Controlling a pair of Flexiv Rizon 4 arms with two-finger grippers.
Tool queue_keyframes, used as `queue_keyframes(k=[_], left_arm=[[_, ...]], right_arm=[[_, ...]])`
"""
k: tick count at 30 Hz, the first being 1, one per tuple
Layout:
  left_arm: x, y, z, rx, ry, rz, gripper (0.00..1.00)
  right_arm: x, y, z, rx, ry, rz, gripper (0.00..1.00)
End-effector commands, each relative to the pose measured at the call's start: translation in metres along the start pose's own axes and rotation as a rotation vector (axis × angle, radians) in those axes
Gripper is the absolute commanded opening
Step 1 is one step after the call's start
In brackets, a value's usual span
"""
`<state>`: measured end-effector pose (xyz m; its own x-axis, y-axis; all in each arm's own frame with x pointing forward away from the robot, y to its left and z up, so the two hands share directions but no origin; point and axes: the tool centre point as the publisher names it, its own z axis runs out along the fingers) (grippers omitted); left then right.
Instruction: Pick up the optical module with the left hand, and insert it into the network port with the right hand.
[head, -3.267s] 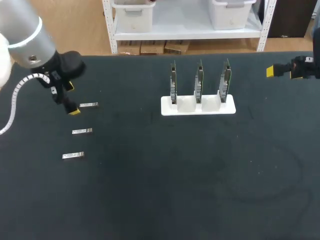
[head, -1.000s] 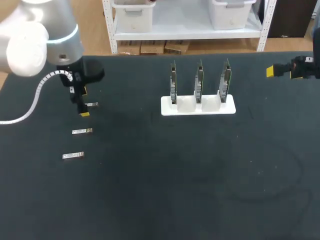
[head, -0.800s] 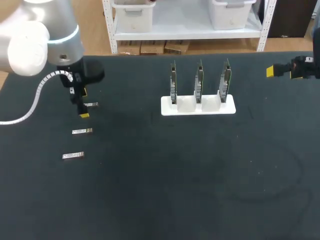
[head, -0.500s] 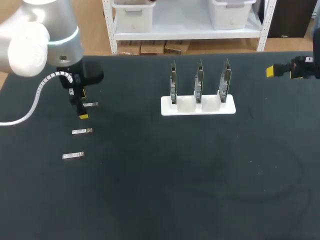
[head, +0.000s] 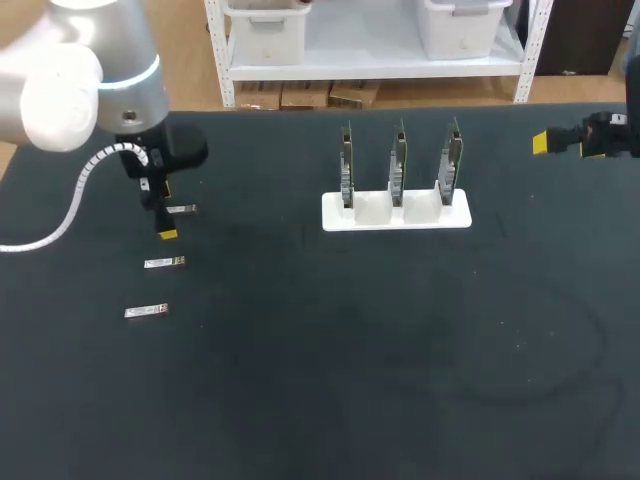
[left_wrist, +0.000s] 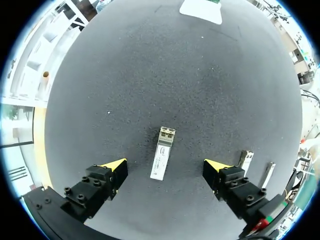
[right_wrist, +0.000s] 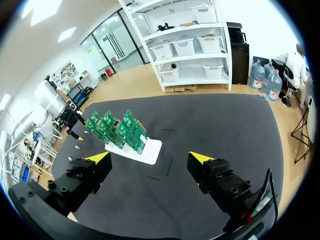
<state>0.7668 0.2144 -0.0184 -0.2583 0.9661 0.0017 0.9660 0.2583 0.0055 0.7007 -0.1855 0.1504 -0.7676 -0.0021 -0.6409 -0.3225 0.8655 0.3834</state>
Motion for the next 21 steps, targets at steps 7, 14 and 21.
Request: queue_keyframes(k=[7, 14, 21], left_arm=[[0.0004, 0.0037, 0.0035, 0.015, 0.014, -0.009, 0.0], [0.0007, 0.0035, 0.0042, 0.019, 0.008, -0.021, 0.0], [-0.0004, 0.0046, -0.0044, -0.011, -0.073, -0.078, 0.0]], right_arm=[[0.0005, 0.001, -0.0004, 0.004, -0.001, 0.001, 1.0], [0.0005, 0.001, -0.0004, 0.004, -0.001, 0.001, 1.0], [0.0005, 0.001, -0.0004, 0.004, -0.001, 0.001, 1.0]])
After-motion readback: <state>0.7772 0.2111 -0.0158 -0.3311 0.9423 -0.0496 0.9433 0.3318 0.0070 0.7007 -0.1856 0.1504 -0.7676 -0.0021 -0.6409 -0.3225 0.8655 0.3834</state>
